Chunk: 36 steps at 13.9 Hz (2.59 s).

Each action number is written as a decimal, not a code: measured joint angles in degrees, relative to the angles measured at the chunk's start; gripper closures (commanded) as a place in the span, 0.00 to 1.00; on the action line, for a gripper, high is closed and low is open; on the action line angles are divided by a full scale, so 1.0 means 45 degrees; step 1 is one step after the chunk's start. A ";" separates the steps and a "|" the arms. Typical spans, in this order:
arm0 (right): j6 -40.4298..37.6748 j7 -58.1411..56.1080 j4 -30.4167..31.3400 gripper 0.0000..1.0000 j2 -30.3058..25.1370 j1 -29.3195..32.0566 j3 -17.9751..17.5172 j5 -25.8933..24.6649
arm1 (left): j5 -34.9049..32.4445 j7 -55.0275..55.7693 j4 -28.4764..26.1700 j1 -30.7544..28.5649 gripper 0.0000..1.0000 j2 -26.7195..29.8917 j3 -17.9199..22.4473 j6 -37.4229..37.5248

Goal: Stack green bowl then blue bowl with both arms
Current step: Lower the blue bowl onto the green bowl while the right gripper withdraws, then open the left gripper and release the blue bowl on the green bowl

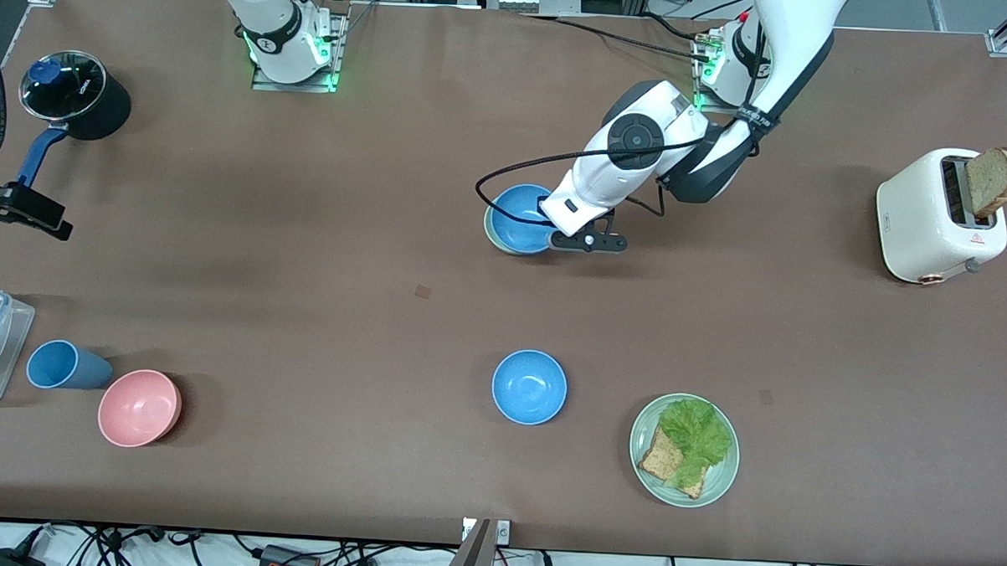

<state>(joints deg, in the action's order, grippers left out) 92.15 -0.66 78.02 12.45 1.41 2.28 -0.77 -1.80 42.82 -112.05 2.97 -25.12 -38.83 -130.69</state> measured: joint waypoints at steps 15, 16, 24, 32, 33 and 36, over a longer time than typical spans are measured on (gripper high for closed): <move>0.1205 -0.0004 0.4844 0.00 -0.3429 -0.0069 0.0012 -0.0003 | -0.1124 0.0363 0.0029 0.0286 0.98 -0.0928 0.0018 -0.0067; 0.1205 -0.0007 0.4844 0.00 -0.3439 -0.0069 0.0012 -0.0003 | -0.1124 0.0449 0.0048 0.0298 0.93 -0.0953 0.0018 -0.0073; 0.1204 -0.0112 0.4845 0.00 -0.3472 -0.0072 0.0012 -0.0003 | -0.1124 0.1032 0.0457 -0.0078 0.62 -0.1066 0.0076 0.0334; 0.1201 -0.0152 0.4845 0.00 -0.3560 -0.0074 0.0012 -0.0003 | -0.1123 0.1042 0.2849 -0.0369 0.60 -0.1045 0.0003 0.3417; 0.1201 -0.0155 0.4845 0.00 -0.3560 -0.0074 0.0012 -0.0003 | -0.1123 0.1060 0.2899 -0.0387 0.59 -0.1044 0.0001 0.3468; 0.1202 -0.0165 0.4845 0.00 -0.3560 -0.0075 0.0012 -0.0003 | -0.1123 0.0816 0.3023 -0.0750 0.52 -0.0946 -0.0122 0.3862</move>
<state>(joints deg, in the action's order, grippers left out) 97.56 -1.40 99.82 -3.57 1.07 2.33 -0.79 -6.85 46.49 -98.44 -0.40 -29.38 -39.38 -113.31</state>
